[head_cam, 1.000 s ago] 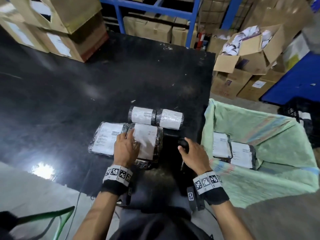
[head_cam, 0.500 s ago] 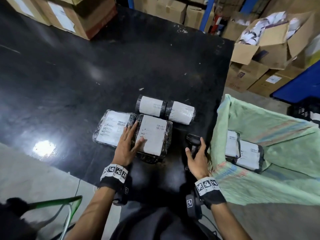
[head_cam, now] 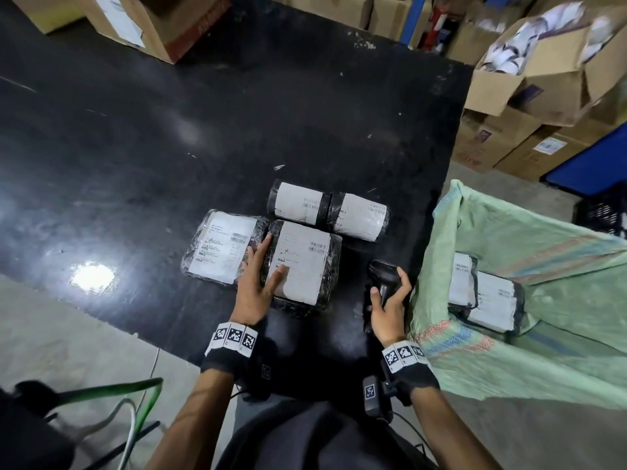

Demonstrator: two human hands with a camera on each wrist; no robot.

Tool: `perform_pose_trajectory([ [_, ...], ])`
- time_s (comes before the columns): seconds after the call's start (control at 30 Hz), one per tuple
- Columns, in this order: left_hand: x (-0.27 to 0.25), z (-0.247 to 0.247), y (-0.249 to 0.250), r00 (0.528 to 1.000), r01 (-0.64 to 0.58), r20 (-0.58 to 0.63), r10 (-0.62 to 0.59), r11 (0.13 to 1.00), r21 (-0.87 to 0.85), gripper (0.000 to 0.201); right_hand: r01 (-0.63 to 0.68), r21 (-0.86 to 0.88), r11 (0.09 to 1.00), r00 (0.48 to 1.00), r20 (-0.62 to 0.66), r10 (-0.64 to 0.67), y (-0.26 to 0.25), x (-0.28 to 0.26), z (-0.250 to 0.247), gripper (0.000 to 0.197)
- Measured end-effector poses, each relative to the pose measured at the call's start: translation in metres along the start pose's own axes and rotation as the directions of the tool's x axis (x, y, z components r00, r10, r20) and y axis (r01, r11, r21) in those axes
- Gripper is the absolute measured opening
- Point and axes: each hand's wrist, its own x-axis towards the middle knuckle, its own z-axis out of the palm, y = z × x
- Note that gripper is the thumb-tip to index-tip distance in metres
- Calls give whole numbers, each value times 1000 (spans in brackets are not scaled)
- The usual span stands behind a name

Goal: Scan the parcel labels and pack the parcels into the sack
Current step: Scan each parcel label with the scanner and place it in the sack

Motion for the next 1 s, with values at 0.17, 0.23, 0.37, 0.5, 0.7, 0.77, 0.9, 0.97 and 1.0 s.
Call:
perform_pose_trajectory([
  [0.17,-2,2,5,998,-63,-12,63,998,19,70,15,80,997,999,-32,-12,-10,-3,3,62],
  [0.23,0,3,9,991,-131,-3,132,990,54,70,-9,139,990,1000,-16,11,-12,-2,4,61],
  [0.37,3,9,26,983,-180,-5,182,974,140,71,-39,162,986,999,10,38,-8,0,5,62],
  [0.5,9,11,31,994,-108,17,107,979,173,73,-10,131,991,1000,2,10,-7,0,3,60],
  [0.7,3,16,20,994,-109,30,105,983,147,79,16,66,998,999,37,-18,7,6,-2,60],
  [0.77,1,16,22,996,-88,28,85,990,107,81,-29,52,998,998,49,27,-11,-1,-12,59],
  [0.9,1,17,30,996,-89,27,89,996,6,79,22,79,997,998,62,-27,-29,-9,-30,59],
  [0.97,3,19,30,996,-81,40,82,996,-23,80,64,106,992,996,51,-70,-42,-13,-40,59],
  [1.0,4,20,32,997,-71,42,72,997,-22,82,71,120,990,995,64,-79,-50,-17,-45,59],
])
